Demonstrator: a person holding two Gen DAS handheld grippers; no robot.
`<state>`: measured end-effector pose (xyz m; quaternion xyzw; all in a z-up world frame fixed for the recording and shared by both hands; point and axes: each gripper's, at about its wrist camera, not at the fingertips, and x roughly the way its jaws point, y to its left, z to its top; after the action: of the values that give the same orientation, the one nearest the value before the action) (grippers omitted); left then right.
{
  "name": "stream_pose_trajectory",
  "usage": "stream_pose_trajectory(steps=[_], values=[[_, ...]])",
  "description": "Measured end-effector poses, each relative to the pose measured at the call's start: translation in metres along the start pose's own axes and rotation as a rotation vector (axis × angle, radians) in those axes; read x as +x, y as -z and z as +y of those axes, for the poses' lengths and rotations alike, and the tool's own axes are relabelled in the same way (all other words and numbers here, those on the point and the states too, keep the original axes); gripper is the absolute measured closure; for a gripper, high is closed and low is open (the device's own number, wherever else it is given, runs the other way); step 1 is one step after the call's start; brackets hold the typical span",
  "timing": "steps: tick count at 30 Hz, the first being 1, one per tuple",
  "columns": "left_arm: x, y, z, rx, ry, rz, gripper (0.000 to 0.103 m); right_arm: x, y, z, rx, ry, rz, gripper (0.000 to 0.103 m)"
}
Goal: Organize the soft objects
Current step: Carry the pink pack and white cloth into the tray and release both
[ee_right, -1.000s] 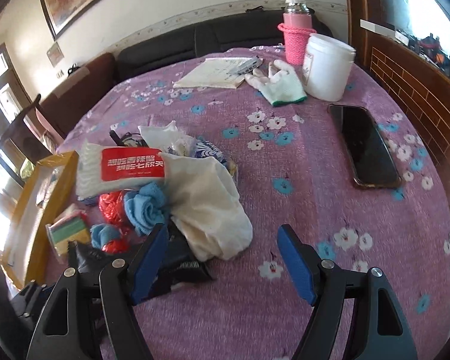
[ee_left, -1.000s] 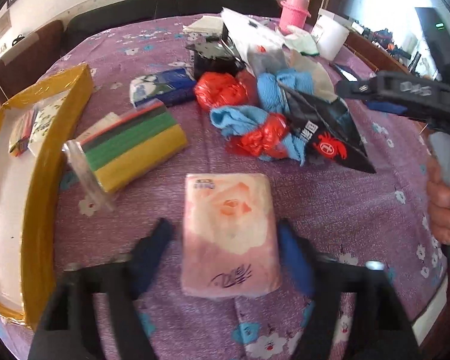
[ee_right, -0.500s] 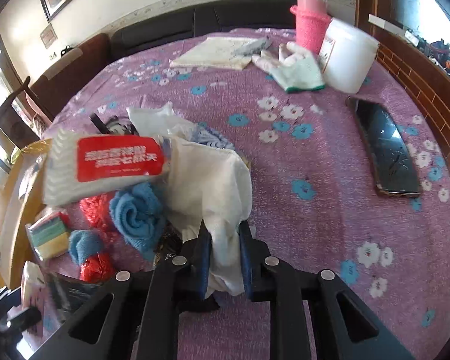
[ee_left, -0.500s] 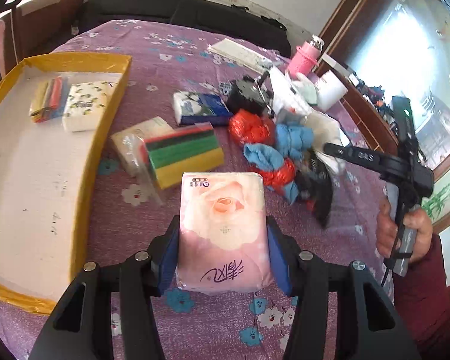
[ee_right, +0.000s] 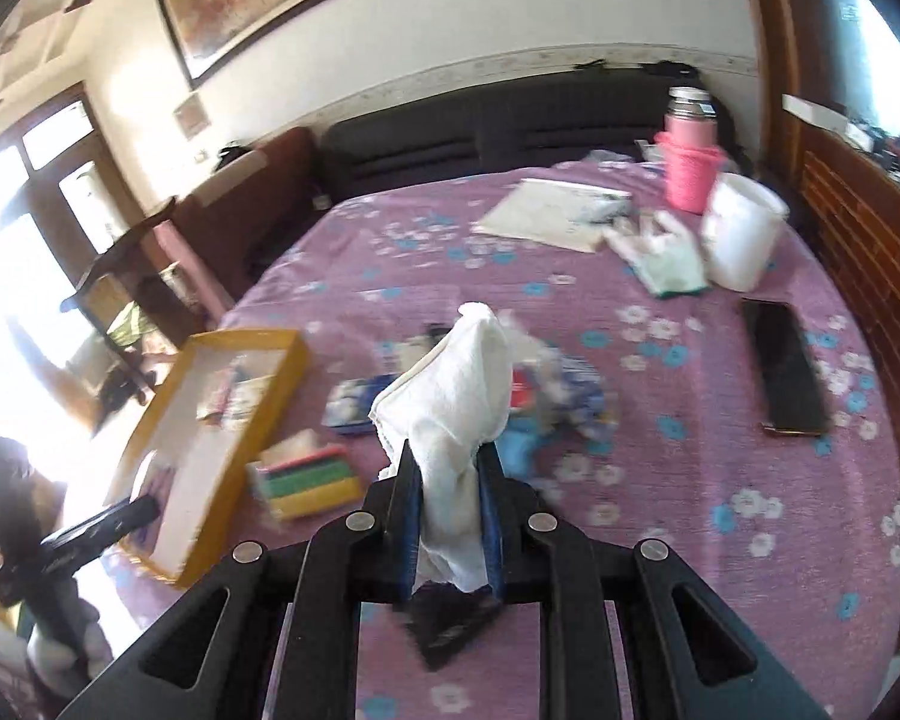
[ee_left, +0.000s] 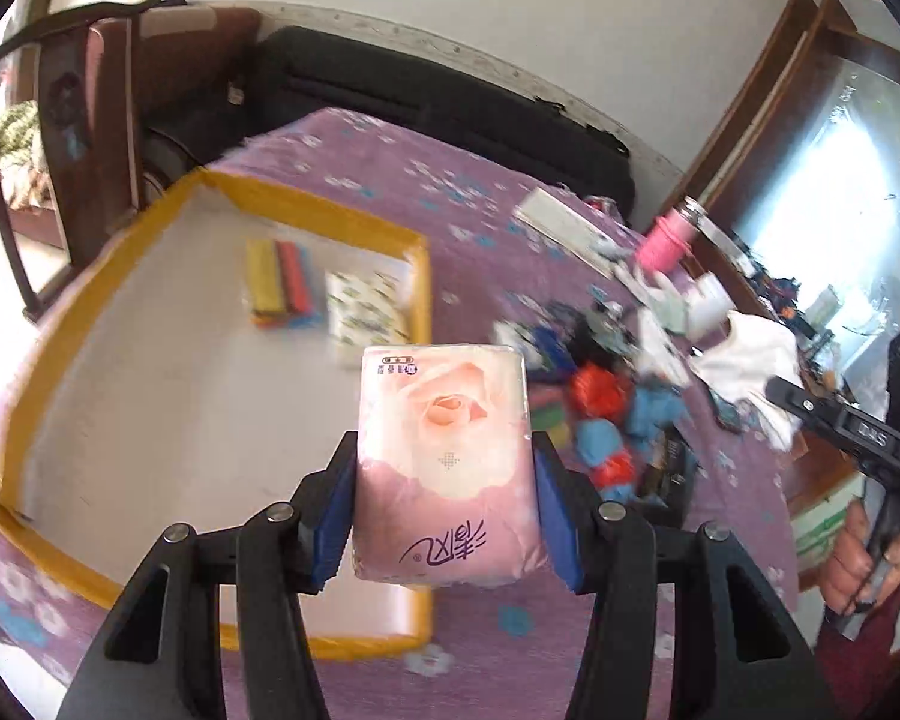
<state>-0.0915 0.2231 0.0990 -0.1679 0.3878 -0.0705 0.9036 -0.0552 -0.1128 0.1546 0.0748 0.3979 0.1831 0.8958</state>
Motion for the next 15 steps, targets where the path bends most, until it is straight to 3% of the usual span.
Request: stream_pose_trajectory(steps=[5, 9, 15], values=[[0.007, -0.031, 0.038, -0.005, -0.068, -0.002, 0.051, 0.041, -0.008, 0.063, -0.039, -0.122, 0.064, 0.084], [0.034, -0.056, 0.068, -0.026, -0.111, 0.028, 0.051, 0.094, -0.019, 0.117, -0.065, -0.171, 0.132, 0.084], [0.07, -0.09, 0.119, -0.114, -0.135, 0.069, 0.048, 0.162, -0.036, 0.166, -0.066, -0.233, 0.219, 0.084]])
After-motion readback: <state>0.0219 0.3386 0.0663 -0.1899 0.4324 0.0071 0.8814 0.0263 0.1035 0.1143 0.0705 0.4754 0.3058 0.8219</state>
